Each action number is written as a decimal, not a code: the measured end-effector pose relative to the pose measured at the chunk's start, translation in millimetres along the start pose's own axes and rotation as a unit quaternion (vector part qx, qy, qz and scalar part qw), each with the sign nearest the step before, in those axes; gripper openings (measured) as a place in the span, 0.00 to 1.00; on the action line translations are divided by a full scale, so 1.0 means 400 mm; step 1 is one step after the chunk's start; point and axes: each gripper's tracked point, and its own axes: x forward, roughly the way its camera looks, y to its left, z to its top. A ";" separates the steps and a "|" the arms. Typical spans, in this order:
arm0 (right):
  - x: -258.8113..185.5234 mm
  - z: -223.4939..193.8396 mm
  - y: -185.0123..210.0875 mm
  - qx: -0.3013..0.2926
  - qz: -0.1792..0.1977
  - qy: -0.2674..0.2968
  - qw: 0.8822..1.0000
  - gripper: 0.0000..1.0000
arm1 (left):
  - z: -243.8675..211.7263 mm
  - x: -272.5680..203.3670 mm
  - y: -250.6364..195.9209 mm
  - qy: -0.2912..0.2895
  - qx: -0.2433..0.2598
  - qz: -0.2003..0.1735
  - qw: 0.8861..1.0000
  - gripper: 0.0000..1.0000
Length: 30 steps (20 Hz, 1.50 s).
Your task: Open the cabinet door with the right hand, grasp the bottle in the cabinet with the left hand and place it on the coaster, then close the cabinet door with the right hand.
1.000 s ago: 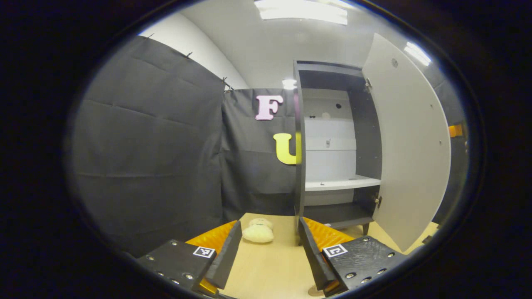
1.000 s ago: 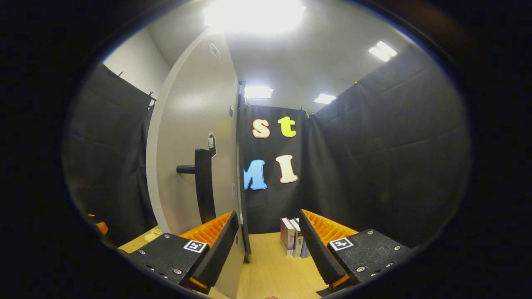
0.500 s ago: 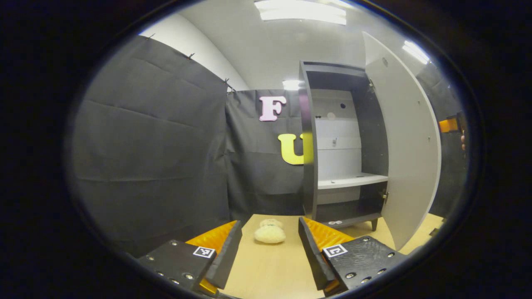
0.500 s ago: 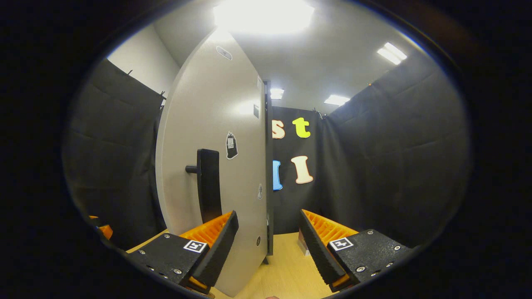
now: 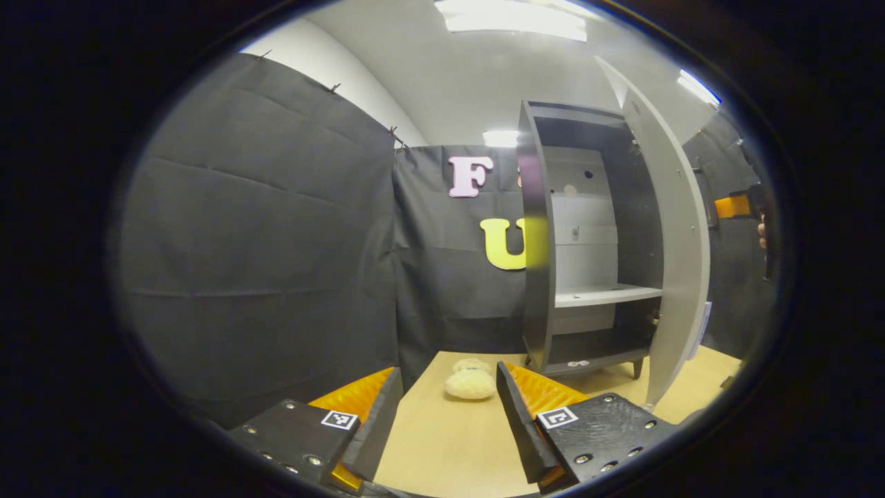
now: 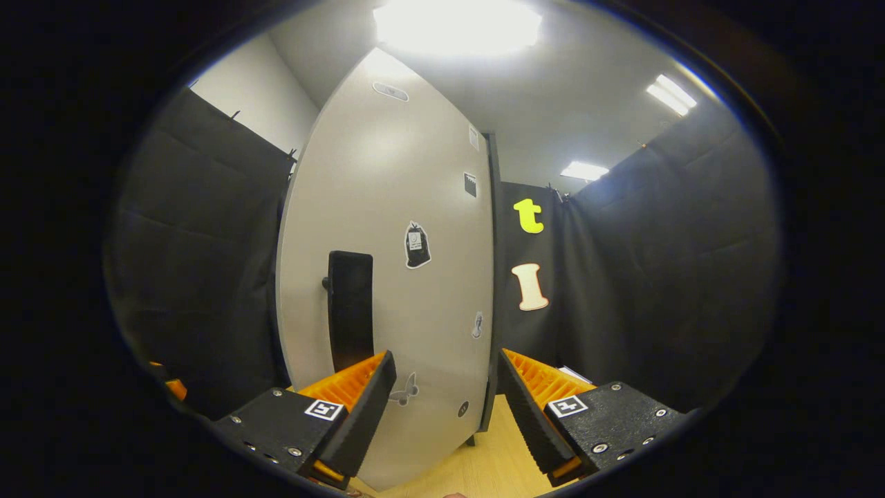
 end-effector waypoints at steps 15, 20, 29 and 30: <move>0.045 -0.068 0.063 0.034 -0.002 0.017 0.999 0.93 | 0.013 -0.020 0.040 -0.007 -0.017 -0.033 0.999 0.78; -0.005 -0.060 -0.019 0.018 -0.010 0.008 1.000 0.93 | 0.051 0.034 -0.027 -0.003 -0.036 -0.043 0.998 0.78; -0.054 -0.100 -0.220 0.016 0.001 0.009 1.000 0.93 | 0.138 0.020 -0.254 -0.013 -0.019 -0.061 0.998 0.78; -0.057 -0.107 -0.243 0.017 0.000 0.011 1.000 0.93 | 0.150 0.022 -0.288 -0.015 -0.020 -0.064 0.998 0.78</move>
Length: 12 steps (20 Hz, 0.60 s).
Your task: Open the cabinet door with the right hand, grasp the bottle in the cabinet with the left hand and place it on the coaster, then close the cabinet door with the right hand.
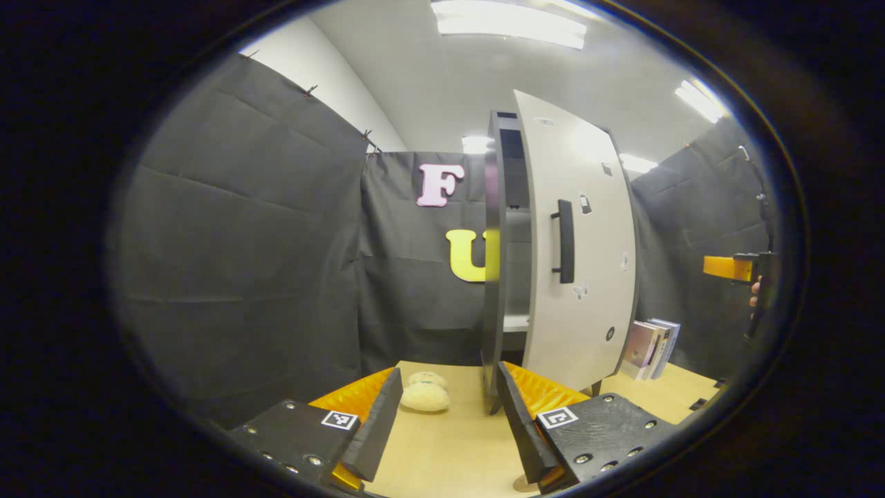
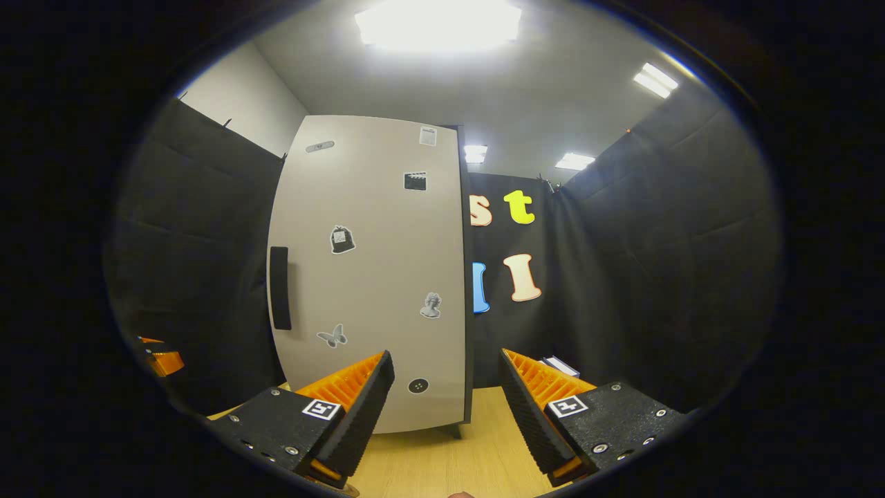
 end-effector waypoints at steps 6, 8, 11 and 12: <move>-0.020 -0.036 -0.129 -0.002 -0.008 0.009 1.000 0.93 | 0.042 0.032 -0.143 -0.004 -0.003 -0.008 1.000 0.78; -0.023 -0.045 -0.157 0.001 -0.009 0.012 1.000 0.93 | 0.054 0.042 -0.170 -0.006 0.003 -0.007 1.000 0.78; -0.027 -0.058 -0.182 0.005 -0.007 0.018 1.000 0.93 | 0.067 0.051 -0.193 -0.008 0.007 -0.002 1.000 0.78; -0.024 -0.061 -0.186 0.006 -0.006 0.018 1.000 0.93 | 0.068 0.050 -0.198 -0.008 0.008 -0.001 1.000 0.84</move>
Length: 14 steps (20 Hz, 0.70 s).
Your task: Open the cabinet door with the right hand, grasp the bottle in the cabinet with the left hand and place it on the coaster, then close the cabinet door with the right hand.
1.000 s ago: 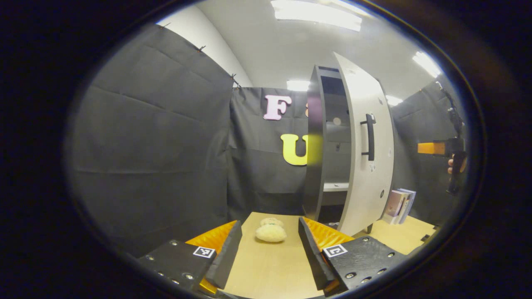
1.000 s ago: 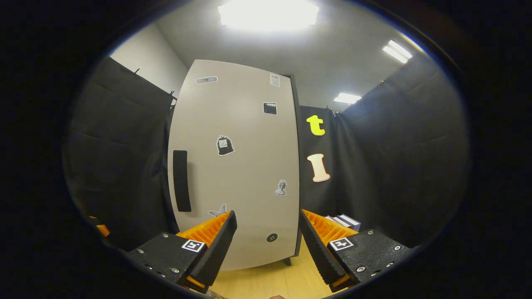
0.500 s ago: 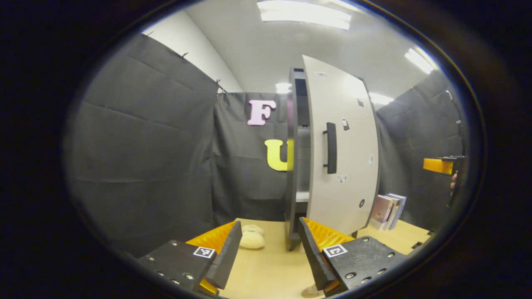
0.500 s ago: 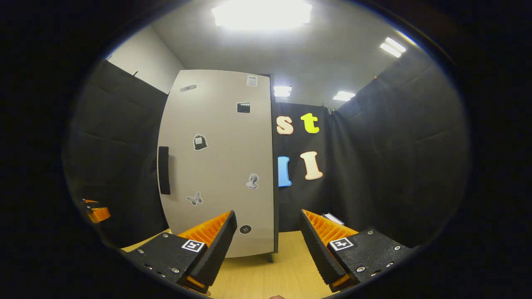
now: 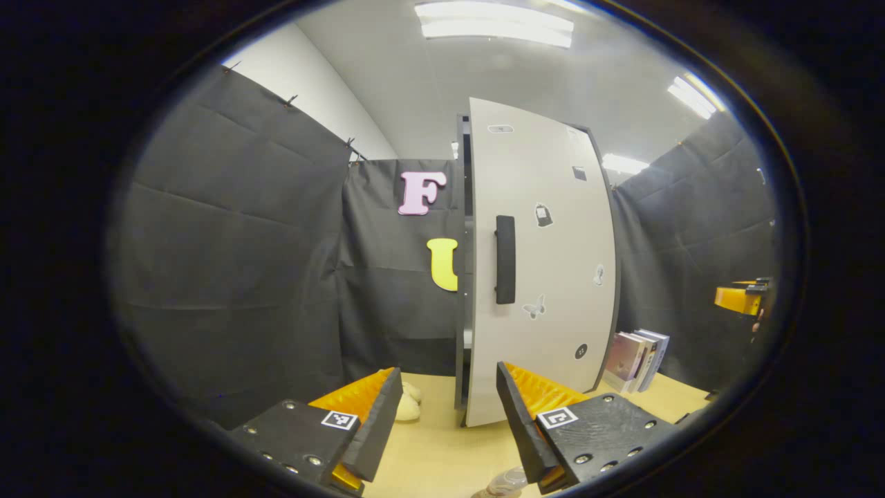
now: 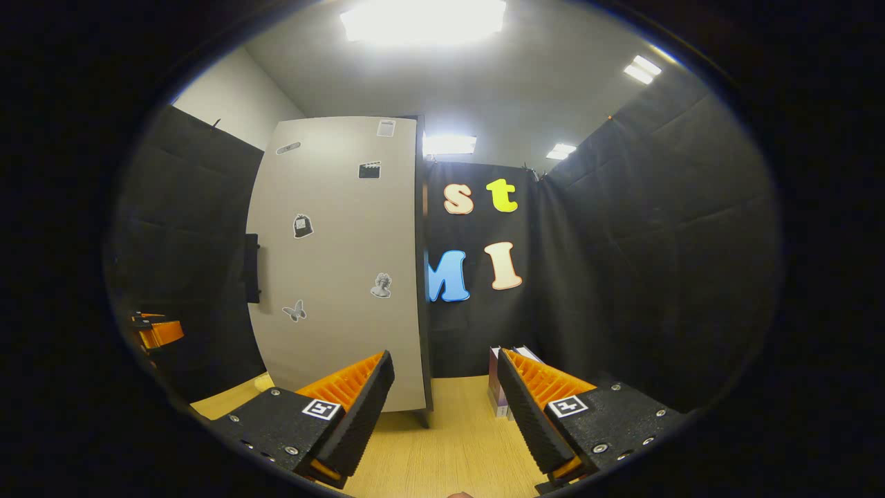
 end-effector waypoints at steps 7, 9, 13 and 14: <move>0.001 0.000 0.003 0.000 0.009 -0.004 1.000 0.93 | 0.005 -0.007 -0.008 -0.001 0.009 0.010 1.000 0.75; -0.008 0.011 0.010 0.000 0.010 -0.003 1.000 0.93 | 0.002 -0.013 -0.004 -0.001 0.008 0.012 1.000 0.84; -0.012 0.019 0.026 0.000 0.013 -0.003 1.000 0.93 | -0.002 -0.019 0.007 0.000 0.007 0.016 1.000 0.84; -0.011 0.020 0.028 -0.001 0.013 -0.003 1.000 0.93 | -0.003 -0.021 0.010 0.000 0.008 0.017 1.000 0.84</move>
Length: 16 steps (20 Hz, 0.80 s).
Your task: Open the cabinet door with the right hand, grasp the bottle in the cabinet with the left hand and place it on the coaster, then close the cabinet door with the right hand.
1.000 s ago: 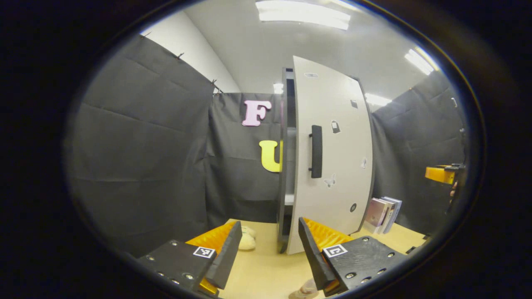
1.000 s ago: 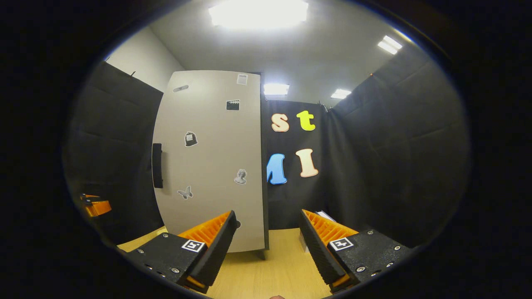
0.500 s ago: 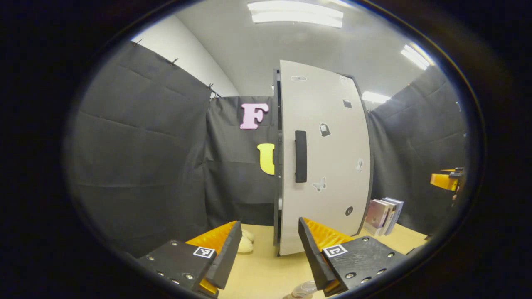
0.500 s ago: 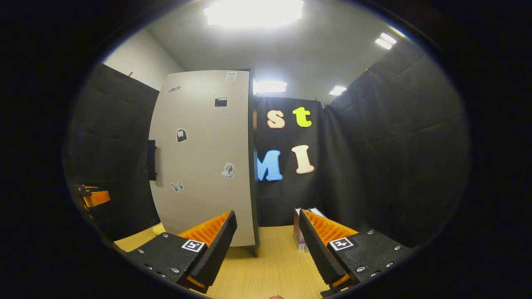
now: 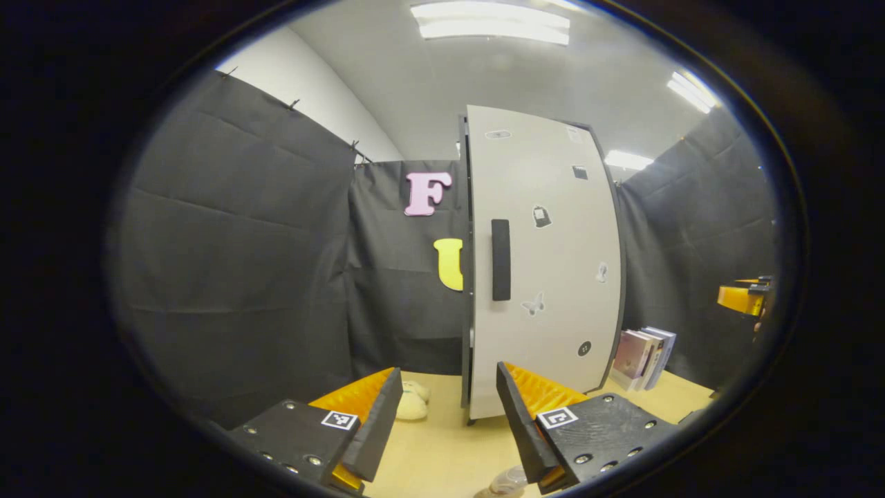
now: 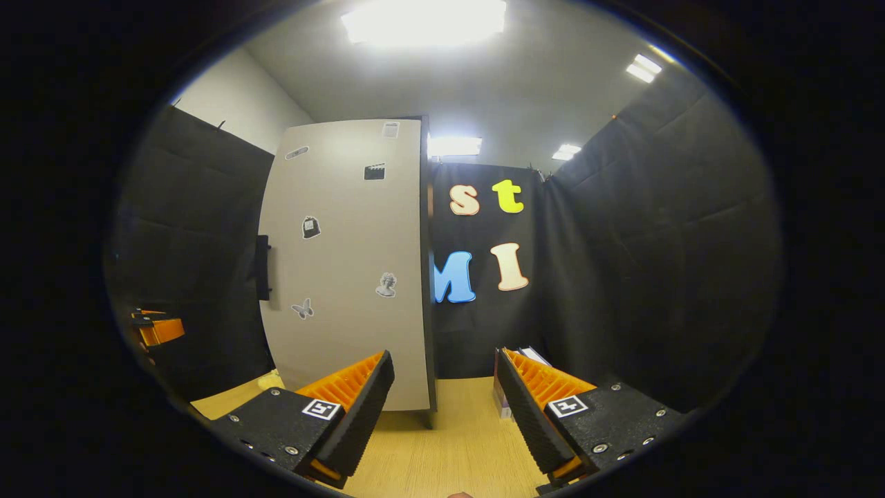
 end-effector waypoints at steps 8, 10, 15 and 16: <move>-0.006 0.005 0.015 -0.005 -0.002 -0.003 1.000 0.93 | -0.001 -0.009 0.016 -0.001 0.001 0.002 1.000 0.84; -0.007 0.009 0.017 -0.007 -0.005 -0.007 1.000 0.93 | -0.001 -0.009 0.019 -0.001 0.004 0.002 1.000 0.84; -0.007 0.017 0.022 -0.001 -0.007 -0.011 1.000 0.93 | 0.003 -0.016 0.031 -0.003 0.003 0.005 1.000 0.78; -0.006 0.015 0.021 -0.002 -0.008 -0.011 1.000 0.93 | 0.005 -0.016 0.034 -0.003 0.005 0.006 1.000 0.78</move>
